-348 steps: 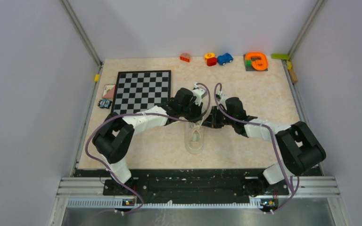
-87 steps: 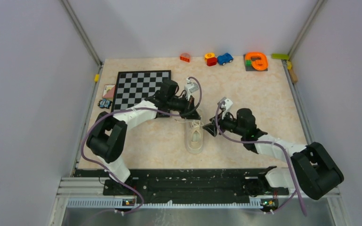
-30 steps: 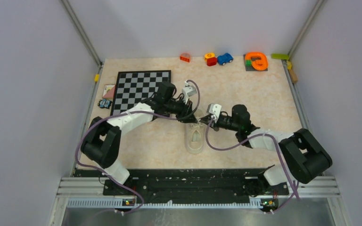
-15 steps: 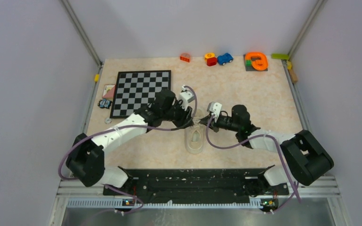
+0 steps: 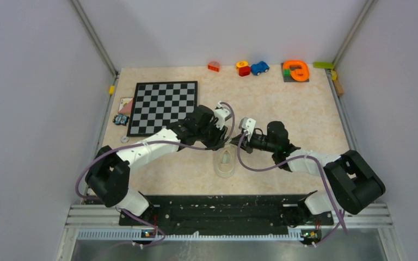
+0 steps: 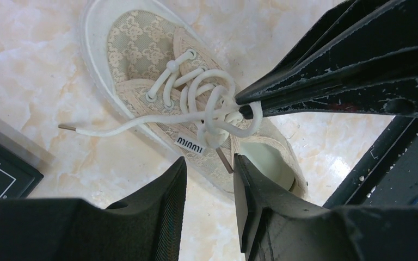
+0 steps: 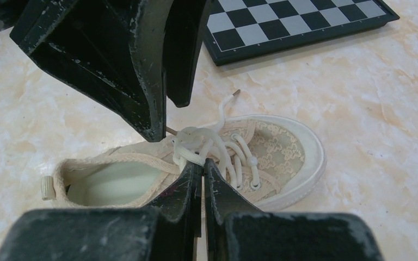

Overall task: Tie the shoes
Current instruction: Cross the shoelace with the shoelace.

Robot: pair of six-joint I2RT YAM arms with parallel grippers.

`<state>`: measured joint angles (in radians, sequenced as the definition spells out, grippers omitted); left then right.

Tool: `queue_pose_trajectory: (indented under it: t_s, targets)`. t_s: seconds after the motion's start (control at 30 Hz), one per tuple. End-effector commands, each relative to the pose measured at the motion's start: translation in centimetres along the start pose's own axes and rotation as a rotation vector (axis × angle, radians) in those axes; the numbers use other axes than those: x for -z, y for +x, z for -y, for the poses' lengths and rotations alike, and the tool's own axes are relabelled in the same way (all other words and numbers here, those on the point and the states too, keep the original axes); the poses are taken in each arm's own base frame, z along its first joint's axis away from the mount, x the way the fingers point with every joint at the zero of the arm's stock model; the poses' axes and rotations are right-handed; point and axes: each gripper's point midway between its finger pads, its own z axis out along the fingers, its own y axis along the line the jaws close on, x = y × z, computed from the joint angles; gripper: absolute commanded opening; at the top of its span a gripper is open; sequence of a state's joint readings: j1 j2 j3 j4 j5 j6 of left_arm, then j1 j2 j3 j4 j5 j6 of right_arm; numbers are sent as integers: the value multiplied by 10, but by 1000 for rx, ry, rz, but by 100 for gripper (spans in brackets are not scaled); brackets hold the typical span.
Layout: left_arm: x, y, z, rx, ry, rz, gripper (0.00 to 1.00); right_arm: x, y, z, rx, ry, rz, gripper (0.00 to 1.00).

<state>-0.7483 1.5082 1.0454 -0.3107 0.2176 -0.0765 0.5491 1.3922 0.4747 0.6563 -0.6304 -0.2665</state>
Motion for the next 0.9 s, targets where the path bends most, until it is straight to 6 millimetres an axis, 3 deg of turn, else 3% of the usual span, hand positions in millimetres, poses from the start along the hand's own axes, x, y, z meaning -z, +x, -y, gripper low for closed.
queue_pose_trajectory:
  t_s: [0.0, 0.17, 0.57, 0.67, 0.77, 0.87]
  targets:
    - [3, -28, 6, -24, 18, 68, 41, -6, -23, 0, 33, -17, 52, 0]
    - [0, -28, 15, -39, 63, 48, 41, -5, -25, 1, 38, -11, 53, 0]
    - [-8, -21, 11, -42, 21, -8, 38, -5, -27, 1, 39, -14, 55, 0]
    - [-7, -21, 9, -41, 8, -9, 27, -5, -27, 1, 38, -13, 55, 0]
    - [-5, -20, 9, -40, 5, -16, 6, -5, -27, 2, 36, -10, 54, 0]
    - [-1, -17, 10, -37, 5, -30, 0, -5, -26, 3, 25, -4, 49, 0]
